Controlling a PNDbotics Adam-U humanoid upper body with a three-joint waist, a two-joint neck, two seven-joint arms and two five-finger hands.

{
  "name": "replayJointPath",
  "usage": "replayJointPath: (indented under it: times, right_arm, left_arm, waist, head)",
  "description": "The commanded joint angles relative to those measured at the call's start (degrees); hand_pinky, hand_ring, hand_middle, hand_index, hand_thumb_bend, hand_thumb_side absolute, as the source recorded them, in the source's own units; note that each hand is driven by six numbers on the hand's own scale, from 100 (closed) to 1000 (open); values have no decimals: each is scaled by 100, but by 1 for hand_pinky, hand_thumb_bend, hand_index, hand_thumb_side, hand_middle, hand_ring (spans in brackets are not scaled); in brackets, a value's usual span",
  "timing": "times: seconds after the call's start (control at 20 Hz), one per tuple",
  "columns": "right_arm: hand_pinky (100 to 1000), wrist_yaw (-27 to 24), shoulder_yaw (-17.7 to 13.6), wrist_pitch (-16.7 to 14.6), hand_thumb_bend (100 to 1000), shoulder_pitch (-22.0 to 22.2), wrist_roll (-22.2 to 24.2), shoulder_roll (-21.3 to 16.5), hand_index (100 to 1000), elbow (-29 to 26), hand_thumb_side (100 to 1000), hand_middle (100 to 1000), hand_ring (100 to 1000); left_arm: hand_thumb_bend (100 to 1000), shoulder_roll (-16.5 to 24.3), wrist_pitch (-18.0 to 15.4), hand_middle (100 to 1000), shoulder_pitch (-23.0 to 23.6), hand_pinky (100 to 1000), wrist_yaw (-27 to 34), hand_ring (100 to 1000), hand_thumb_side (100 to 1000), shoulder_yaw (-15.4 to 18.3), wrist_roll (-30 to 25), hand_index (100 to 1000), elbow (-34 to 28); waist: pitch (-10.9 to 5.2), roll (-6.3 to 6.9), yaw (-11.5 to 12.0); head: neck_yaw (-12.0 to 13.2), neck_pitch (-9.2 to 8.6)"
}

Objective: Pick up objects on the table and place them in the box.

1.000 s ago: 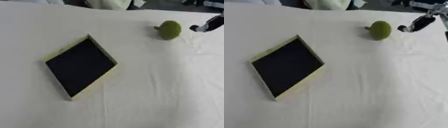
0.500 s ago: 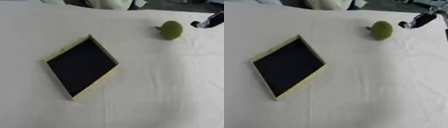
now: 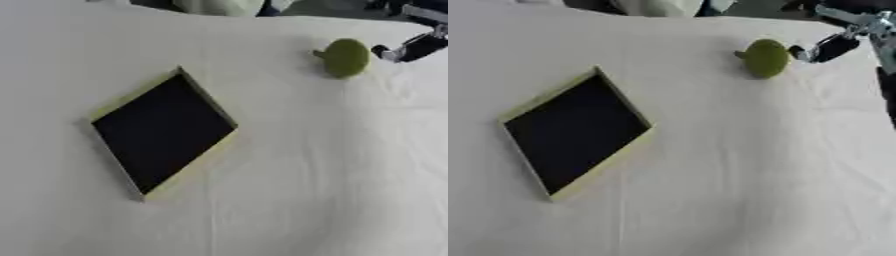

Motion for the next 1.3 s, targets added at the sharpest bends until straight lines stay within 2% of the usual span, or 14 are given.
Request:
replayJointPath:
  times: [0.05,0.55,0.9,1.05,1.1,1.15,1.2,1.3]
  right_arm:
    - [908,173,-49,-1286,161,-121,1147,-72,1000,30,205,969,1000]
    - [903,423,-125,-1174,149,-117,731,29,1000,128,174,965,1000]
    - [884,849,-161,-989,223,-107,365,56,1000,156,168,947,1000]
    - [856,1072,-148,-953,192,-103,222,87,982,178,165,880,1000]
    - [841,1123,-144,-955,160,-103,186,99,939,194,114,829,996]
    - [831,1141,-147,-956,138,-102,141,113,911,208,100,802,985]
    - [807,1134,-152,-949,146,-102,86,121,869,217,124,757,953]
    - [777,1048,-160,-921,102,-104,-73,130,808,206,193,685,911]
  left_arm:
    - [100,78,-12,550,-92,614,46,618,535,-4,-36,710,-113]
    - [100,41,-9,551,-156,613,108,618,543,-35,-122,710,-113]
    - [100,17,-2,550,-208,612,156,617,554,-64,-217,709,-113]
    - [100,9,4,550,-225,612,170,617,555,-63,-236,709,-113]
    - [100,7,6,550,-228,612,173,617,556,-64,-243,709,-113]
    - [100,6,8,550,-228,612,176,617,557,-65,-251,709,-113]
    - [100,5,10,550,-227,612,178,617,557,-67,-258,709,-113]
    - [100,7,15,550,-225,612,182,617,558,-69,-270,709,-113]
  waist:
    - [-99,33,7]
    - [-14,35,75]
    - [76,29,137]
    - [101,26,157]
    - [103,25,159]
    - [103,25,158]
    - [102,24,156]
    - [95,22,150]
  head:
    - [-43,-72]
    - [-78,-198]
    - [-132,-297]
    - [-153,-305]
    - [-155,-296]
    - [-153,-285]
    - [-149,-273]
    - [-139,-254]
